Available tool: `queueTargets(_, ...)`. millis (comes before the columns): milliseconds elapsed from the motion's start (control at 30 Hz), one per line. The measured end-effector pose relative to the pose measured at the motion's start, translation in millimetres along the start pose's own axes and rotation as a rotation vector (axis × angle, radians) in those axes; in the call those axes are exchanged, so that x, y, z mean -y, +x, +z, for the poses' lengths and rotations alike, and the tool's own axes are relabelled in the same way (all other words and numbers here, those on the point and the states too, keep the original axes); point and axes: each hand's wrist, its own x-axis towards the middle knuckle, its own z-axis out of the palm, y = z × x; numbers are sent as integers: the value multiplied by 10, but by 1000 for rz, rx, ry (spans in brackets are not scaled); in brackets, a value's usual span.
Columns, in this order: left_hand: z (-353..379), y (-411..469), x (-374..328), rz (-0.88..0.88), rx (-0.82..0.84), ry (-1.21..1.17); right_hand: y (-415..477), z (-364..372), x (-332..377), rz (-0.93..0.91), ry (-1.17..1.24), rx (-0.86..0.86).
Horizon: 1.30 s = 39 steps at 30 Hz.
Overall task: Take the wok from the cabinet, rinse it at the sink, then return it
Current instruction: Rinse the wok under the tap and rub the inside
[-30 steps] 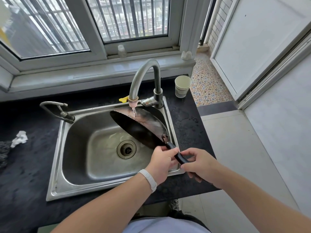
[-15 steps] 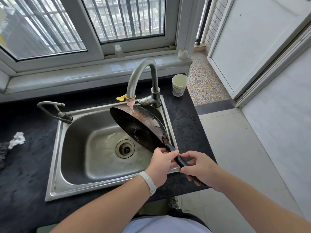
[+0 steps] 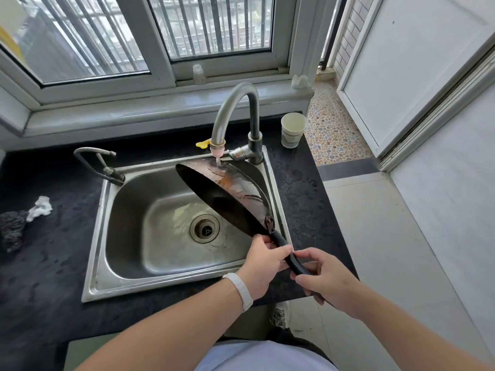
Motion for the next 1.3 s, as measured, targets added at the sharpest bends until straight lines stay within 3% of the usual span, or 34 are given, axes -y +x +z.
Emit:
queueTargets(533,34,-34,78,19,-16,82,-73,11,-132,-20,89,-1)
queueTargets(1067,-34,62,-147,-29,-32,-56,167,-44,304,18,-45,74)
queueTargets(1300,-110,140,-307,-14,-72,-112,351,3,490,23,7,95)
